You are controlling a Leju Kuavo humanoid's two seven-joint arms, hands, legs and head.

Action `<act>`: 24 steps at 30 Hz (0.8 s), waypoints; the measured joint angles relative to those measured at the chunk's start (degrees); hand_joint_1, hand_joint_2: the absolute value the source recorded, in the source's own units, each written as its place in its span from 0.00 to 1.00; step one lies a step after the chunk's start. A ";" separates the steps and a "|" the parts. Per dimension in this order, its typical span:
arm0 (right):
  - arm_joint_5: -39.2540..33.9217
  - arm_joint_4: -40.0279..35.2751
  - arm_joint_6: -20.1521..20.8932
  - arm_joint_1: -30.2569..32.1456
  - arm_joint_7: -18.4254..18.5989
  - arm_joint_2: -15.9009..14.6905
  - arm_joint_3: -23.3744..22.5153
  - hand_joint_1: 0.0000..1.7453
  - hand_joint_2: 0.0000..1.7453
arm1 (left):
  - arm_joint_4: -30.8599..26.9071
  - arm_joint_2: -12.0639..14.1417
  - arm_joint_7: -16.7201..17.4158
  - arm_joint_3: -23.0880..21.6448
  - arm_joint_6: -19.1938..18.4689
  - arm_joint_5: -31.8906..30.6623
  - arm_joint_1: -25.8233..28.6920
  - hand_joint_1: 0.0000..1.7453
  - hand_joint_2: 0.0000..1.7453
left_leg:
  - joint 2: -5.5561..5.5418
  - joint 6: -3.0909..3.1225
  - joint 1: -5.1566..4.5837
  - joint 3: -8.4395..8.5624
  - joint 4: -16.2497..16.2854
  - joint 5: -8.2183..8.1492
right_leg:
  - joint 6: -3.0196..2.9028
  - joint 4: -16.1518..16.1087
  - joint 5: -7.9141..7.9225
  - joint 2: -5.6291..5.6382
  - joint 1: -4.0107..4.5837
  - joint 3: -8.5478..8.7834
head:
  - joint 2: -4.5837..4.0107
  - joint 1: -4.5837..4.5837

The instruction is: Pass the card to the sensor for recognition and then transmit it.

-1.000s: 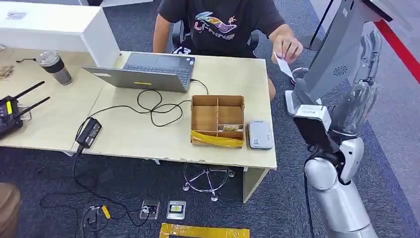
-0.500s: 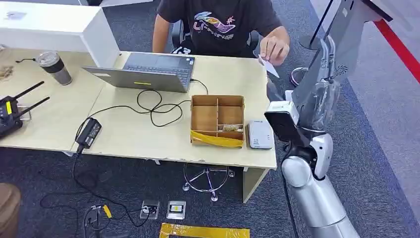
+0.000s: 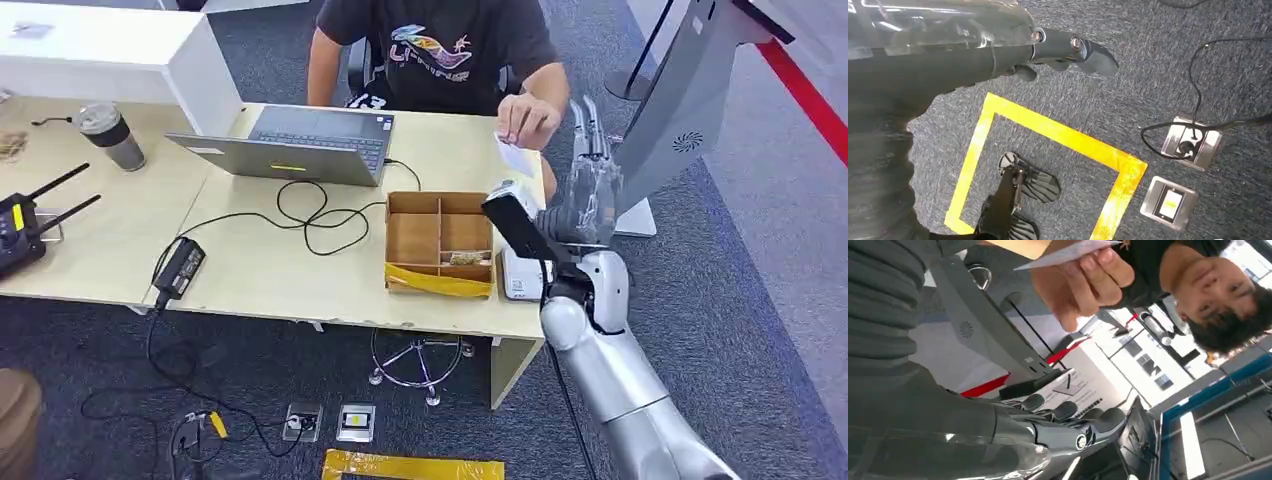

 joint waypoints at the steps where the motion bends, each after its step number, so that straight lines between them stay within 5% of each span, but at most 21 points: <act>1: 0.28 0.63 0.20 -0.21 0.43 0.00 0.19 0.00 1.00 | 0.00 -0.02 0.00 0.00 0.00 0.00 -0.04 0.00 1.00 | 0.00 0.00 0.00 0.00 0.00 0.00 | 0.00 0.00 0.00 0.00 0.00 0.01 | 0.00 0.02; 14: 1.22 7.47 0.96 -2.35 2.69 0.44 2.38 0.00 1.00 | 0.00 -0.09 0.02 0.00 -0.24 -0.24 -0.37 0.00 1.00 | 0.01 0.00 0.00 0.00 0.01 0.00 | 0.00 0.00 0.00 0.02 0.00 -0.02 | 0.00 0.00; 16: 1.38 7.84 1.00 -2.35 3.15 0.44 2.43 0.11 1.00 | 0.00 -0.09 0.02 0.00 -0.35 -0.61 -0.43 0.00 1.00 | 0.01 0.00 0.00 0.01 0.01 0.00 | 0.00 0.00 0.00 0.03 0.00 -0.03 | 0.00 0.02; 24: 1.70 8.50 1.20 -2.29 3.87 0.09 2.47 0.11 1.00 | 0.00 -0.22 0.02 0.00 -0.68 -1.90 -0.69 0.00 1.00 | 0.02 0.00 0.00 0.02 0.02 0.00 | 0.00 -0.01 0.00 0.05 0.00 -0.04 | 0.00 0.00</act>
